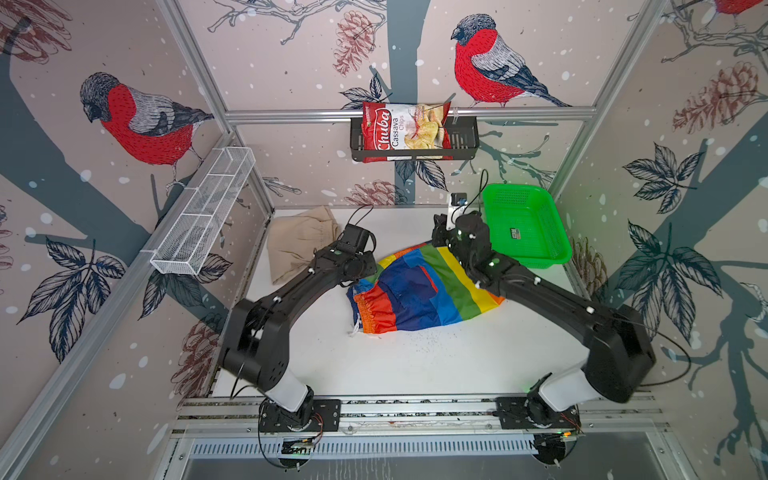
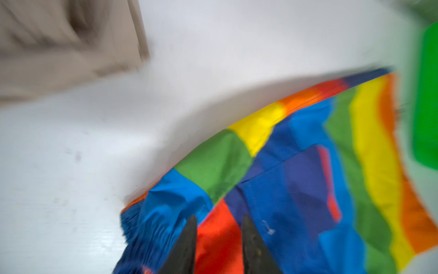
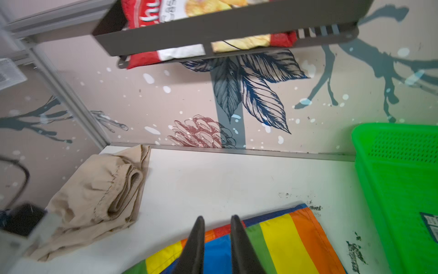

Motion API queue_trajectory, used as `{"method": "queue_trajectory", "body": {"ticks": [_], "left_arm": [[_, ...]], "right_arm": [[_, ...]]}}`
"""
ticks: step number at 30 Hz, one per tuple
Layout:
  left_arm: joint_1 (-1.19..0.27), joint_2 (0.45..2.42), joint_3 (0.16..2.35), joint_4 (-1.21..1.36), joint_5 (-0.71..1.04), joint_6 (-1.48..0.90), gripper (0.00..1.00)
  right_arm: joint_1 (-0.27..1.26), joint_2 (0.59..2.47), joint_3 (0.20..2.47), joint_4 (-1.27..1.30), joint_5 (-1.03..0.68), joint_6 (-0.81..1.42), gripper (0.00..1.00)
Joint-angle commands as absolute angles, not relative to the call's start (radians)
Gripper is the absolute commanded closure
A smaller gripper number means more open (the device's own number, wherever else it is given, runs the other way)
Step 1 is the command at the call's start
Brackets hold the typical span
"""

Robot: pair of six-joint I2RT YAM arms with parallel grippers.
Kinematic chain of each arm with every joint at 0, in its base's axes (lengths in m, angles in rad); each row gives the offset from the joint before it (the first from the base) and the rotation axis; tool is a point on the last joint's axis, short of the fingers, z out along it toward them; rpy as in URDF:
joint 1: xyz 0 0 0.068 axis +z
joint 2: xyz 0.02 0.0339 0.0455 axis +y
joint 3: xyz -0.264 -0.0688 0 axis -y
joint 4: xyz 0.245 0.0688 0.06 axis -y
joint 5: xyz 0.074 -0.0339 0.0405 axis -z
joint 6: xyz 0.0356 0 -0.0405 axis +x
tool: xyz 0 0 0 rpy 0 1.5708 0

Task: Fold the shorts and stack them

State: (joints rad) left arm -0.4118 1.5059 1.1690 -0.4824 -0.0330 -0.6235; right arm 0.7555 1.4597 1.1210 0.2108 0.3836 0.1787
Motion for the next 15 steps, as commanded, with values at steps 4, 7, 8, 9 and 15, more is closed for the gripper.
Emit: {"method": "queue_trajectory", "body": {"ticks": [4, 7, 8, 9, 15], "left_arm": [[-0.314, 1.249, 1.064, -0.528, -0.105, -0.629, 0.58], [-0.263, 1.103, 0.943, -0.487, -0.094, -0.631, 0.55], [-0.254, 1.053, 0.909, -0.473, -0.088, -0.63, 0.49], [-0.251, 1.006, 0.878, -0.466, -0.089, -0.629, 0.42], [-0.247, 0.854, 0.784, -0.478, -0.144, -0.675, 0.06]], "right_arm": [[0.913, 1.325, 0.932, 0.276, 0.433, 0.172, 0.29], [1.019, 1.343, 0.891, 0.236, 0.495, 0.207, 0.01], [1.054, 1.368, 0.897, 0.204, 0.506, 0.219, 0.0], [1.091, 1.397, 0.913, 0.169, 0.517, 0.23, 0.0], [1.252, 1.631, 1.029, 0.093, 0.525, 0.208, 0.01]]}}
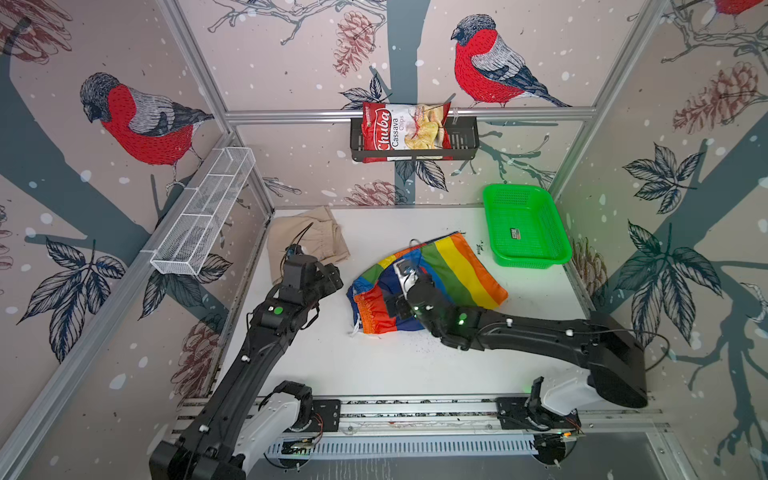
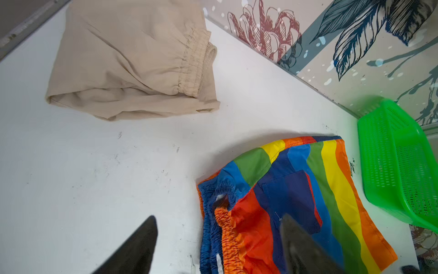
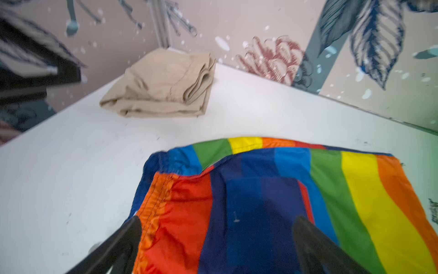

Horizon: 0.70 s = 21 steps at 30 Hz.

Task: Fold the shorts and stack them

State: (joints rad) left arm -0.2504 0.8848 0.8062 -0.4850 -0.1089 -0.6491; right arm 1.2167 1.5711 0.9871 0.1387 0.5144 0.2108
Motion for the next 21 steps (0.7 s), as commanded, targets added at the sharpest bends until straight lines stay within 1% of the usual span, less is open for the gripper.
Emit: {"method": "queue_trajectory", "body": {"ticks": [1, 3, 6, 10, 12, 15, 18, 19, 21], "left_arm": [[-0.247, 0.846, 0.78, -0.48, -0.147, -0.683, 0.04], [-0.246, 0.831, 0.772, -0.492, -0.162, -0.707, 0.03], [-0.246, 0.802, 0.766, -0.51, -0.181, -0.73, 0.03], [-0.247, 0.783, 0.748, -0.486, -0.154, -0.723, 0.03], [-0.247, 0.789, 0.726, -0.467, -0.129, -0.727, 0.03], [-0.247, 0.805, 0.669, -0.424, -0.084, -0.744, 0.03], [-0.247, 0.821, 0.581, -0.34, -0.025, -0.772, 0.03], [-0.246, 0.829, 0.551, -0.309, -0.003, -0.785, 0.03], [-0.246, 0.845, 0.496, -0.23, 0.052, -0.801, 0.03]], "right_arm": [[1.26, 1.67, 1.052, 0.088, 0.495, 0.208, 0.01], [1.272, 1.754, 1.1, 0.088, 0.407, 0.211, 0.01], [1.284, 1.843, 1.125, 0.117, 0.326, 0.216, 0.01], [1.277, 1.935, 1.133, 0.159, 0.228, 0.246, 0.0], [1.261, 1.972, 1.136, 0.174, 0.193, 0.266, 0.05], [1.216, 1.998, 1.111, 0.219, 0.102, 0.315, 0.18], [1.166, 1.997, 1.053, 0.308, -0.01, 0.359, 0.43], [1.152, 1.996, 1.036, 0.337, -0.04, 0.372, 0.54], [1.135, 1.997, 1.01, 0.386, -0.098, 0.391, 0.67]]}}
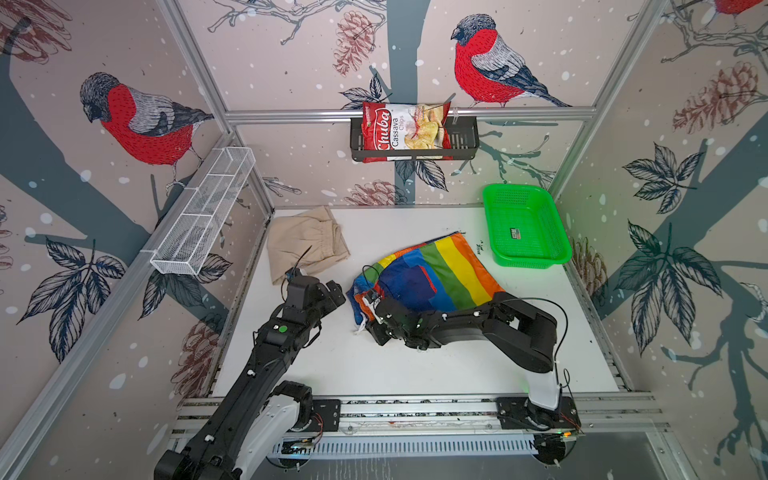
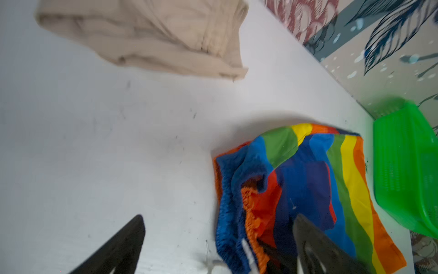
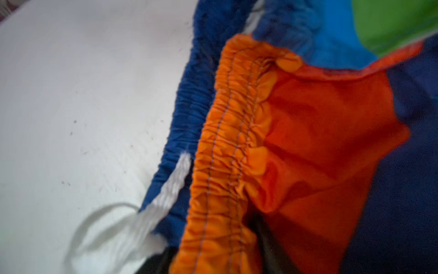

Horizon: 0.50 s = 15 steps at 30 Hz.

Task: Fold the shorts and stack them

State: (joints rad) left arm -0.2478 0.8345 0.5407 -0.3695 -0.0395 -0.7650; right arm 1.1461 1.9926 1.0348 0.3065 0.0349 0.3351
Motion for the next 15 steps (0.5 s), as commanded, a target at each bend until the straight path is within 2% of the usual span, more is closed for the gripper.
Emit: {"method": "queue_trajectory", "body": {"ticks": [1, 6, 10, 15], "left_arm": [[-0.246, 0.85, 0.472, -0.178, 0.086, -0.806, 0.03], [-0.246, 0.869, 0.369, 0.036, 0.19, -0.856, 0.03], [-0.246, 0.893, 0.311, 0.142, 0.224, -0.904, 0.03], [-0.258, 0.941, 0.276, 0.225, 0.231, -0.933, 0.03]], "right_arm": [[1.127, 1.996, 0.995, 0.417, -0.125, 0.399, 0.73], [1.072, 2.021, 0.932, 0.579, -0.294, 0.471, 0.92], [1.02, 2.039, 0.878, 0.721, -0.409, 0.562, 0.94], [1.008, 2.03, 0.872, 0.714, -0.426, 0.547, 0.96]]}}
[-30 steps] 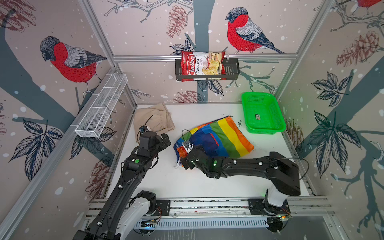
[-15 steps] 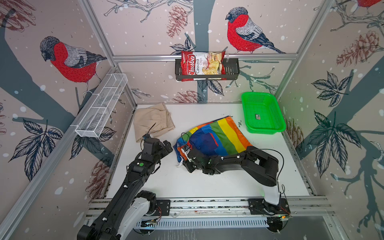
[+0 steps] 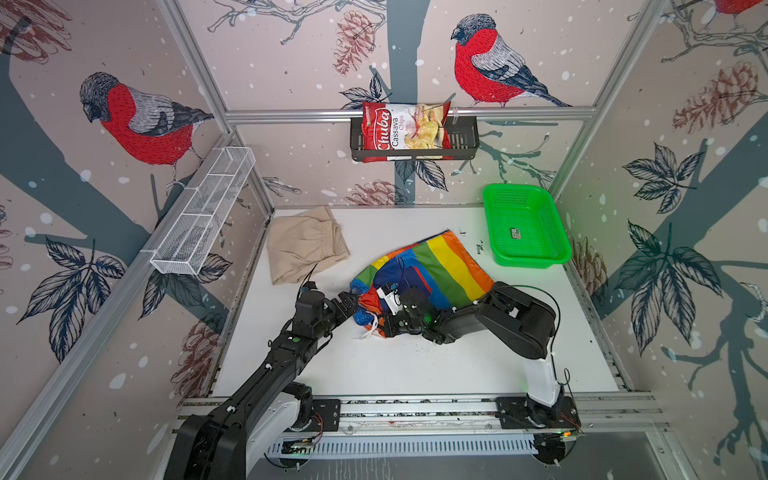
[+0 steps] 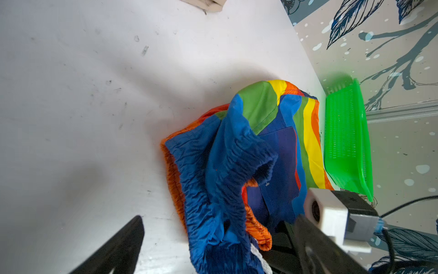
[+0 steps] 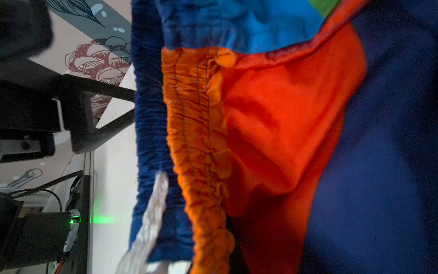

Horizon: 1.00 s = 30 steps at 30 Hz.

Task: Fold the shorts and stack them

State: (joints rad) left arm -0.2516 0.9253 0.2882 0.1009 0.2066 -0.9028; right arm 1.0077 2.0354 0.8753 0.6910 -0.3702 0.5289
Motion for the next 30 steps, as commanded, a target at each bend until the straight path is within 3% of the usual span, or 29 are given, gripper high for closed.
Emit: {"method": "queue_trajectory", "body": {"ticks": [1, 7, 21, 30], "left_arm": [[-0.266, 0.956, 0.277, 0.233, 0.225, -0.934, 0.03], [-0.345, 1.041, 0.287, 0.243, 0.186, -0.96, 0.03], [-0.382, 1.124, 0.301, 0.303, 0.194, -1.009, 0.02], [-0.383, 1.209, 0.336, 0.483, 0.233, -1.068, 0.02]], "right_arm": [[1.008, 2.027, 0.874, 0.704, -0.425, 0.54, 0.96], [0.994, 2.009, 0.881, 0.694, -0.441, 0.541, 0.97], [0.947, 1.982, 0.888, 0.802, -0.578, 0.662, 0.97], [0.962, 1.998, 0.88, 0.835, -0.629, 0.721, 0.96]]}}
